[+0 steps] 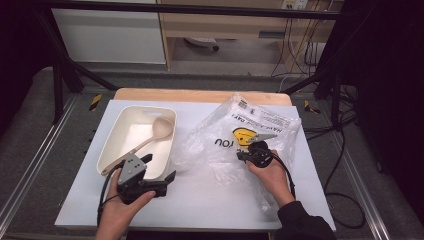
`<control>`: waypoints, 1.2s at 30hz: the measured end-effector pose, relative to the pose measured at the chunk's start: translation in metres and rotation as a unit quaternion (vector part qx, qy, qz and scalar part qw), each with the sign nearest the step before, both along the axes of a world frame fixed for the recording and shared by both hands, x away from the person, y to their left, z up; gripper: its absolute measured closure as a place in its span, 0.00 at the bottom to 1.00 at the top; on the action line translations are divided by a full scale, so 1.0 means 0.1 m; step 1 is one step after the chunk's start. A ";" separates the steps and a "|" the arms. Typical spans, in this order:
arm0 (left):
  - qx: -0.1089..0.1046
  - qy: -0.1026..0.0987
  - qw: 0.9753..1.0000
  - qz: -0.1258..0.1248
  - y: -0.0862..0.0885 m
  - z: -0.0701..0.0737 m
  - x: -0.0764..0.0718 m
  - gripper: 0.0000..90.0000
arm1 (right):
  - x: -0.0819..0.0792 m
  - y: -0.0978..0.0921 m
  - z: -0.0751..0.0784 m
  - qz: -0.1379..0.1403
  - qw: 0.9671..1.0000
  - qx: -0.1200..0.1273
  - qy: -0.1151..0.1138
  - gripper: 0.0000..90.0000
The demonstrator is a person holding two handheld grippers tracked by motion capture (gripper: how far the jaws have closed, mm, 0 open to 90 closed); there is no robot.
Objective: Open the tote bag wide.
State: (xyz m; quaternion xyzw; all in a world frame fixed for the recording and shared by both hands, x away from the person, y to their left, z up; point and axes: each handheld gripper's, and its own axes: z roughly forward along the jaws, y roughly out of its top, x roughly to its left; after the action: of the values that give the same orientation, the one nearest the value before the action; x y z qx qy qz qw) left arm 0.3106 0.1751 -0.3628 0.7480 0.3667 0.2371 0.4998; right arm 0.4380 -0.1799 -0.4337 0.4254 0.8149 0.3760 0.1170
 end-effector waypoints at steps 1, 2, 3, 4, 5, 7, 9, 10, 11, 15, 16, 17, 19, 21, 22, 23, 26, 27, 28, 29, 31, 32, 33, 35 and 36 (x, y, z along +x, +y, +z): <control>-0.003 0.001 1.000 -0.005 -0.08 -0.01 0.01 0.12 | -0.01 0.00 0.00 -0.001 1.000 -0.001 0.002 1.00; -0.004 0.001 1.000 -0.009 -0.14 -0.03 0.01 0.13 | -0.01 0.00 0.00 -0.002 1.000 0.003 0.002 1.00; -0.003 0.002 1.000 -0.013 -0.19 -0.04 0.02 0.13 | -0.02 -0.01 0.01 -0.002 1.000 0.002 0.001 1.00; -0.001 0.004 1.000 -0.019 -0.28 -0.07 0.04 0.14 | -0.03 -0.01 0.01 0.000 1.000 0.002 0.001 1.00; 0.004 0.005 1.000 -0.023 -0.35 -0.10 0.05 0.16 | -0.03 0.00 0.01 -0.002 1.000 0.003 0.002 1.00; 0.010 0.011 1.000 -0.022 -0.46 -0.16 0.08 0.19 | -0.06 0.00 0.01 -0.006 1.000 0.004 0.004 1.00; 0.004 0.008 1.000 -0.006 -0.54 -0.23 0.11 0.24 | -0.08 0.01 0.02 -0.005 1.000 0.005 0.004 1.00; -0.001 0.014 1.000 -0.006 -0.58 -0.26 0.14 0.26 | -0.09 0.01 0.03 -0.005 1.000 0.007 0.004 1.00; -0.007 0.022 1.000 -0.012 -0.62 -0.29 0.17 0.26 | -0.10 0.02 0.03 -0.006 1.000 0.009 0.003 1.00; 0.011 0.029 0.999 -0.032 -0.81 -0.43 0.25 0.35 | -0.13 0.04 0.07 -0.004 1.000 0.015 0.000 1.00; 0.012 0.030 0.999 -0.037 -0.86 -0.46 0.27 0.40 | -0.14 0.05 0.07 -0.001 1.000 0.015 0.001 1.00; 0.012 0.034 0.998 -0.042 -0.90 -0.49 0.29 0.47 | -0.14 0.06 0.07 -0.003 1.000 0.015 0.002 1.00; 0.017 0.043 0.997 -0.060 -0.99 -0.55 0.33 0.64 | -0.14 0.06 0.07 0.000 1.000 0.012 -0.002 1.00; 0.018 0.047 0.996 -0.069 -1.08 -0.61 0.39 0.71 | -0.14 0.06 0.07 -0.002 1.000 0.012 -0.003 1.00; 0.017 0.050 0.996 -0.078 -1.13 -0.64 0.42 0.77 | -0.14 0.06 0.07 -0.003 1.000 0.013 -0.003 1.00; 0.026 0.056 0.994 -0.088 -1.19 -0.68 0.46 0.81 | -0.14 0.05 0.08 -0.005 1.000 0.015 -0.003 1.00; 0.045 0.082 0.990 -0.105 -1.31 -0.76 0.57 0.97 | -0.14 0.04 0.08 -0.006 1.000 0.019 -0.003 1.00; 0.050 0.082 0.989 -0.108 -1.33 -0.77 0.59 1.00 | -0.15 0.04 0.08 -0.006 1.000 0.019 -0.002 1.00; 0.056 0.083 0.989 -0.105 -1.37 -0.79 0.62 1.00 | -0.15 0.04 0.07 -0.005 1.000 0.018 -0.003 1.00; 0.056 0.087 0.989 -0.107 -1.40 -0.80 0.65 1.00 | -0.15 0.04 0.07 -0.005 1.000 0.019 -0.002 1.00; 0.077 0.088 0.987 -0.106 -1.47 -0.85 0.70 1.00 | -0.15 0.03 0.07 -0.004 1.000 0.021 -0.001 1.00; 0.080 0.096 0.986 -0.106 -1.49 -0.87 0.73 1.00 | -0.15 0.03 0.07 -0.006 1.000 0.021 -0.001 1.00; 0.080 0.101 0.986 -0.106 -1.49 -0.89 0.75 1.00 | -0.14 0.02 0.07 -0.006 1.000 0.022 0.000 1.00; 0.092 0.110 0.984 -0.106 -1.51 -0.93 0.78 1.00 | -0.14 0.01 0.07 -0.005 1.000 0.023 -0.003 1.00; 0.095 0.114 0.983 -0.107 -1.52 -0.95 0.80 1.00 | -0.13 0.01 0.07 -0.005 1.000 0.023 -0.005 1.00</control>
State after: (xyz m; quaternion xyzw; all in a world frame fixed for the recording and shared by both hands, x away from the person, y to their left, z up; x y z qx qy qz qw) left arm 0.3902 0.0234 -0.4574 0.8488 0.3152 0.1296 0.4042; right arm 0.4247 -0.1789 -0.4264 0.4300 0.8033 0.3963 0.1126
